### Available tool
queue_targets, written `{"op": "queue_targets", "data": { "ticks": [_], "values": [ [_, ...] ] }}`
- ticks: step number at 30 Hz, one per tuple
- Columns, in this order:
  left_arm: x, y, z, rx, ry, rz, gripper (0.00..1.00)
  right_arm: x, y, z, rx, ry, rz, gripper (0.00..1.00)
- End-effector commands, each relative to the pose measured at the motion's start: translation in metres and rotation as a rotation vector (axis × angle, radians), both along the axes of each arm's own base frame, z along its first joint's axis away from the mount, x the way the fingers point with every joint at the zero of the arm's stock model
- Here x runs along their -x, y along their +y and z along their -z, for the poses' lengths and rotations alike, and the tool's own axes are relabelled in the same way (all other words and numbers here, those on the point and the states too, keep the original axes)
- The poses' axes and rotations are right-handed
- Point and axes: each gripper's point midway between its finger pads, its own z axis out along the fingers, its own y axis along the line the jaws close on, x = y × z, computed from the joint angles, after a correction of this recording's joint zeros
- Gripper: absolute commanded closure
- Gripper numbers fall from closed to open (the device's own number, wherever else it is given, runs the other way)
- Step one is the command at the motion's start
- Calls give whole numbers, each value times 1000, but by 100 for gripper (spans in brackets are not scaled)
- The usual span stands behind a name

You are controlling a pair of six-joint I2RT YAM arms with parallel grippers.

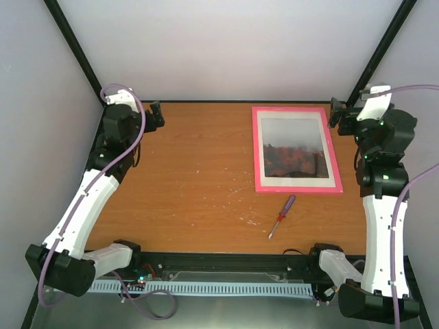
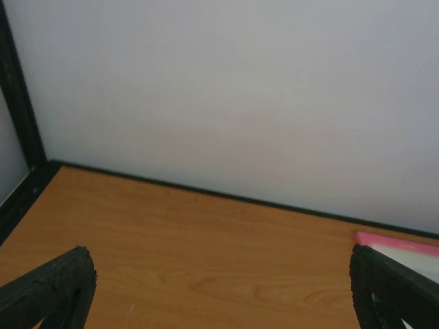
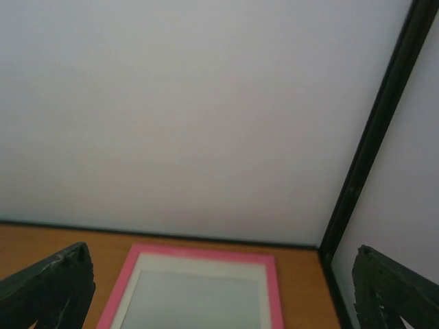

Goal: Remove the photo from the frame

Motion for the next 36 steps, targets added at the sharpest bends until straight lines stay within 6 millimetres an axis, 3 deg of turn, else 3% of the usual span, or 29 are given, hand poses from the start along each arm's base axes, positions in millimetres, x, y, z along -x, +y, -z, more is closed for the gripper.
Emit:
{"op": "queue_targets", "data": {
  "ticks": [1,11,14,18,21,23,29,31,33,36],
  "values": [
    [5,17,11,71,-5,2,0,-14,16,45,-23,103,-80,0],
    [6,30,83,206,110,82,0,-14,58,163,33,367,-312,0],
    [5,22,84,134,95,82,0,-7,72,193,49,440,-402,0],
    [0,-7,70,-83,34,53,0,0,84,224,39,526,-479,0],
    [-10,-40,60,-125,64,107,0,3,91,237,-2,574,-517,0],
    [-18,-73,62,-127,99,210,0,4,96,239,-32,594,-544,0],
    [-19,-170,44,9,36,605,2,3,102,223,-100,544,-551,0],
    [-16,-199,49,20,52,682,10,3,94,230,-97,532,-502,0],
    [-14,-228,69,9,126,712,18,-1,80,235,-92,528,-415,0],
    [9,-278,98,24,216,810,28,-4,64,234,-119,516,-332,0]
  ]
}}
